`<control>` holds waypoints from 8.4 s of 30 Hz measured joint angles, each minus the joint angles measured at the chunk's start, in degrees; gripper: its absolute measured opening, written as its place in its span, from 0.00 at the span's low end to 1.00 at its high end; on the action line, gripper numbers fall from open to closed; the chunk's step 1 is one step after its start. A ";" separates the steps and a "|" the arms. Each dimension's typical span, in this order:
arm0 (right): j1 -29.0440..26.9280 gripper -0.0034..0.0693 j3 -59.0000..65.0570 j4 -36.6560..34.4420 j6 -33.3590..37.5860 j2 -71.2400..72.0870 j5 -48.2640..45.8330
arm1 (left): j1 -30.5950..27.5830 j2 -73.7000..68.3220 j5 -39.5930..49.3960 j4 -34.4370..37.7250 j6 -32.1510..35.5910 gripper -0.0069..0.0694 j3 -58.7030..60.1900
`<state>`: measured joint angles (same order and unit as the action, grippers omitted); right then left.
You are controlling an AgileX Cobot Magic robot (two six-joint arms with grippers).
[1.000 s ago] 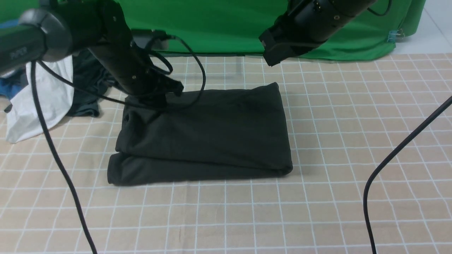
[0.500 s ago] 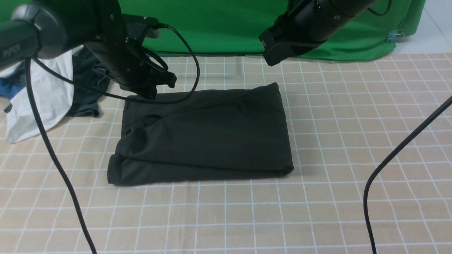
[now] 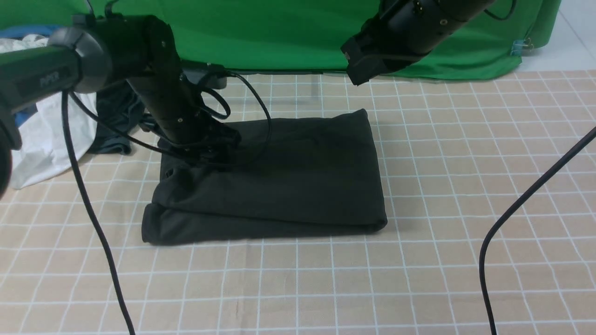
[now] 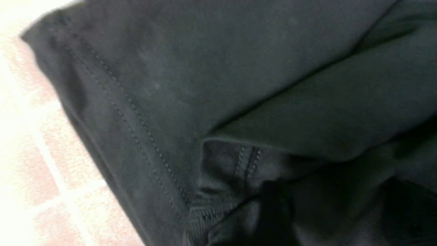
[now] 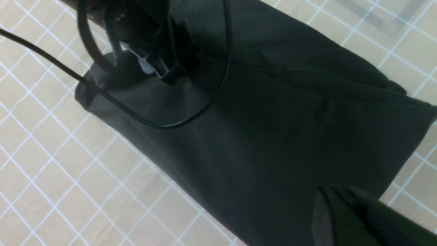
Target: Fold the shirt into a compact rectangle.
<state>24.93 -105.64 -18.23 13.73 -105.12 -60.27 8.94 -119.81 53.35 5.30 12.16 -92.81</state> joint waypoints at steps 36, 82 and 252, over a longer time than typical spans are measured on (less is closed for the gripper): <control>0.00 0.14 0.06 0.00 0.00 0.00 0.05 | 0.11 5.13 -6.96 -3.78 -3.67 0.17 -0.16; 0.05 0.14 4.28 2.12 -2.27 0.06 -9.21 | -1.55 12.17 -1.37 -7.26 -23.62 0.11 18.33; -0.63 0.10 1.59 3.67 -4.12 -5.69 -9.83 | -7.96 25.60 -29.38 6.91 -22.05 0.83 39.99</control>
<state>24.31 -104.05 -14.56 9.61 -110.81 -70.10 0.98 -94.21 23.97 12.21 -9.89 -52.82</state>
